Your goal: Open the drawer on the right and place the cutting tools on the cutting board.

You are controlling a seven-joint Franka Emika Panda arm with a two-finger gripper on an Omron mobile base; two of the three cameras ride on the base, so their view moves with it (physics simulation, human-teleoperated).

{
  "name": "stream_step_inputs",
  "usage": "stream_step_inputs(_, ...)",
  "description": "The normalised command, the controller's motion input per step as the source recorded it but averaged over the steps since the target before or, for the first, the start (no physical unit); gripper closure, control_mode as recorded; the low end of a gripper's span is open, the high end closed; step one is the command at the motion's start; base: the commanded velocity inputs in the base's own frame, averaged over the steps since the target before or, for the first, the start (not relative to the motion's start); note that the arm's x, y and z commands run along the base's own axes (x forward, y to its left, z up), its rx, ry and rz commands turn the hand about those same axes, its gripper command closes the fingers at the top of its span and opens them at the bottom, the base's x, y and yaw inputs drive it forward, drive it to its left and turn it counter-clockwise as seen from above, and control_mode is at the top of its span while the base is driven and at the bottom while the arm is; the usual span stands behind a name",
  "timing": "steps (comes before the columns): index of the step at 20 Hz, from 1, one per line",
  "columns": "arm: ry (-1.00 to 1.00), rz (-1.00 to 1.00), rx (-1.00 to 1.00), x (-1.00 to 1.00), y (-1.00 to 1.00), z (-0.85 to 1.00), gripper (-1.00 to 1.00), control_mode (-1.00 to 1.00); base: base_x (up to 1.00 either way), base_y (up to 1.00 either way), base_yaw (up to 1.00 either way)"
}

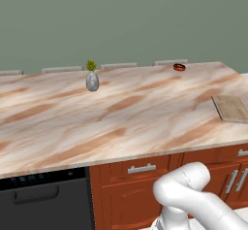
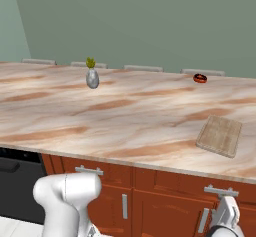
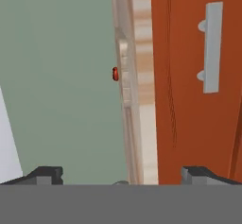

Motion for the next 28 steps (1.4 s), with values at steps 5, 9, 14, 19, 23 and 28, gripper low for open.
stream_step_inputs(5,-0.11,0.00,-0.01,0.16,0.00,-0.40,-1.00,-1.00,0.00,0.00,0.00)
stream_step_inputs(9,-0.10,0.00,-0.02,0.27,0.00,-0.32,-1.00,-1.00,0.00,0.00,0.00)
stream_step_inputs(14,-0.04,0.00,-0.01,0.37,-0.01,-0.27,-1.00,-1.00,0.00,0.00,0.00)
stream_step_inputs(19,0.00,0.00,0.00,0.39,-0.07,-0.28,-1.00,-1.00,0.00,0.00,0.00)
stream_step_inputs(23,-0.01,0.01,0.00,0.39,-0.21,-0.30,-1.00,-1.00,0.00,0.00,0.00)
stream_step_inputs(28,-0.03,0.05,0.00,0.32,-0.39,-0.35,-1.00,-1.00,0.00,0.00,0.00)
